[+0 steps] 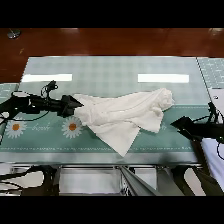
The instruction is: Fold the shirts.
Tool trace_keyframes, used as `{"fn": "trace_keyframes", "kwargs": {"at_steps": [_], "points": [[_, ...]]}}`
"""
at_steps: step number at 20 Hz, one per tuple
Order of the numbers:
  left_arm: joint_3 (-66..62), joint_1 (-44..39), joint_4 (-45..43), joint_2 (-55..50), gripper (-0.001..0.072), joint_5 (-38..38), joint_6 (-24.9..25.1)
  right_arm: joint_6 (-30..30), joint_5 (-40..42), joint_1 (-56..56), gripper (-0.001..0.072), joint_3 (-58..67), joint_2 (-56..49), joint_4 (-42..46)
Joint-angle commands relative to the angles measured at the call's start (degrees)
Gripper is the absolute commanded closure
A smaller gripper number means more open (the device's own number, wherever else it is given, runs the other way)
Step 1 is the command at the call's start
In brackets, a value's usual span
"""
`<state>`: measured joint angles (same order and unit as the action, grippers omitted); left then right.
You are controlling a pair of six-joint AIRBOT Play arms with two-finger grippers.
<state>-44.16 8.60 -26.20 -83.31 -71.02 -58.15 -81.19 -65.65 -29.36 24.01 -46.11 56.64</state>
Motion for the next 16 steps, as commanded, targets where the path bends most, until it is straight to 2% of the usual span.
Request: {"fn": "trace_keyframes", "kwargs": {"at_steps": [1, 2, 6, 9, 14, 16], "points": [[0.11, -2.54, 0.74, -1.09, 0.0438, 2.36, 1.22, 0.28, -0.74, -0.04, 0.0089, -0.87, 0.74, -0.70], [0.02, -2.71, 0.98, -1.07, 0.0672, 2.40, 2.78, 0.28, -1.31, -0.04, 0.0089, -0.87, 0.74, -0.22], [-0.79, -2.84, 1.18, -0.96, 0.0679, 1.75, 3.50, -0.42, -3.08, 1.40, 0.0088, -1.86, -0.55, 1.53], [-1.09, -2.86, 1.62, -0.94, 0.0679, 1.07, 3.48, -1.27, -2.38, 8.41, 0.0089, -2.27, -5.11, 1.01], [-1.09, -2.86, 1.81, -0.94, 0.0679, -0.17, 3.48, -2.19, 8.81, 16.28, 0.0089, -0.50, -12.70, -7.65], [-1.09, -2.86, 1.81, -0.94, 0.0679, 0.07, 3.50, -2.36, 10.84, 18.99, 0.0089, 2.89, -16.90, -9.99]]}}
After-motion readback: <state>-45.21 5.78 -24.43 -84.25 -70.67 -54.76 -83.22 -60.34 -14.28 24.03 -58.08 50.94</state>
